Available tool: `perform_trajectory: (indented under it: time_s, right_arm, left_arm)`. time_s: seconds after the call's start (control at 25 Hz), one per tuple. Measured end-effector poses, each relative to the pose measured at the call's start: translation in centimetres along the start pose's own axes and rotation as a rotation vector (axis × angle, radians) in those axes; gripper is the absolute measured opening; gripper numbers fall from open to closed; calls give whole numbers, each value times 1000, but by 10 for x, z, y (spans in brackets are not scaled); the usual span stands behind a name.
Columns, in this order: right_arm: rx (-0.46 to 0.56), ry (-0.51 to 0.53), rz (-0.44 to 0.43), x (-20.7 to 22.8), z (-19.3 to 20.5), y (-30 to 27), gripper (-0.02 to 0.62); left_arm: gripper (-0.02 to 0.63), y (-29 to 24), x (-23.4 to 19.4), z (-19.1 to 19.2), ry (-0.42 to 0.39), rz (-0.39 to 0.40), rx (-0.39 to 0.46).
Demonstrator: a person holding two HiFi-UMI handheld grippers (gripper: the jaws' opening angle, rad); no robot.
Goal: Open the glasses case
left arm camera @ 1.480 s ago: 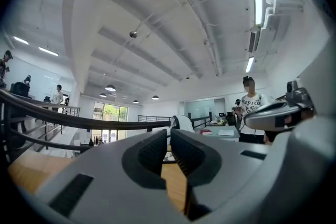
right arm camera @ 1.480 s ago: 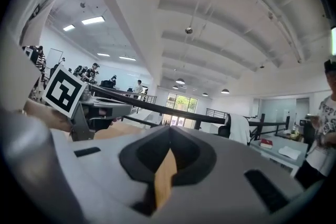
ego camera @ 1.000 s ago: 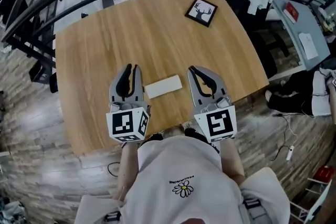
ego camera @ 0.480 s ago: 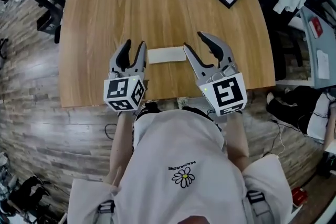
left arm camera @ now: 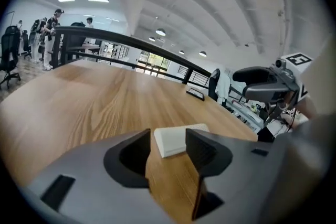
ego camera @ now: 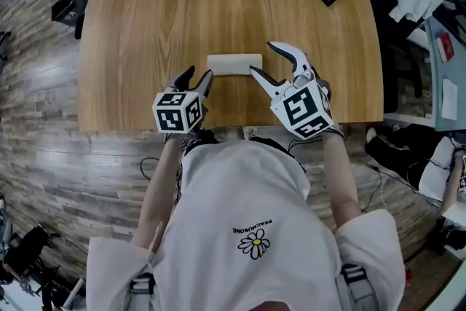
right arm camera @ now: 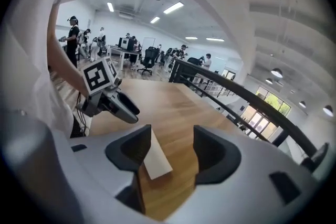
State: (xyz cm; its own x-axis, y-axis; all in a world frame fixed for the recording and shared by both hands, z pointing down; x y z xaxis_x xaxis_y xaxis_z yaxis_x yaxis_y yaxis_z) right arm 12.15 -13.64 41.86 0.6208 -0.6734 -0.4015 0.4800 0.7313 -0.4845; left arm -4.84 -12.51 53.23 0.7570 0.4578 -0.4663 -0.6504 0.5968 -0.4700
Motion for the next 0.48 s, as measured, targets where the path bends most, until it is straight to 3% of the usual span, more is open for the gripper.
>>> perform_trajectory:
  time_s: [0.28,0.48]
  right_arm:
    - [-147,240,-106,-31,52,-33,238]
    - [-214,340,-167,-48,76,-48,238]
  left_arm:
    - [227,-22,-2,34,-17,-7,-158]
    - [217,-32,-6,43,49,7,-199]
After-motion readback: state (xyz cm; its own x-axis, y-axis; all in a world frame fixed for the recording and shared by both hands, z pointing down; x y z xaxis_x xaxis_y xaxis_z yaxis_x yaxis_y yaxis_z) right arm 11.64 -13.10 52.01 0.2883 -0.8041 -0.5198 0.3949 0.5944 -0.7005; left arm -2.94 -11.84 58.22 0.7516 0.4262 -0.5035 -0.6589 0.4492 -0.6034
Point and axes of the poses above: the fingertips, and each gripper's own axes: y backward along the fingers, x to its right, z out of its underside, the point moved 4 cm from there along y, backward along the fingers, and after that the axes turned 11 degrees about z, right-handed, at the moved point
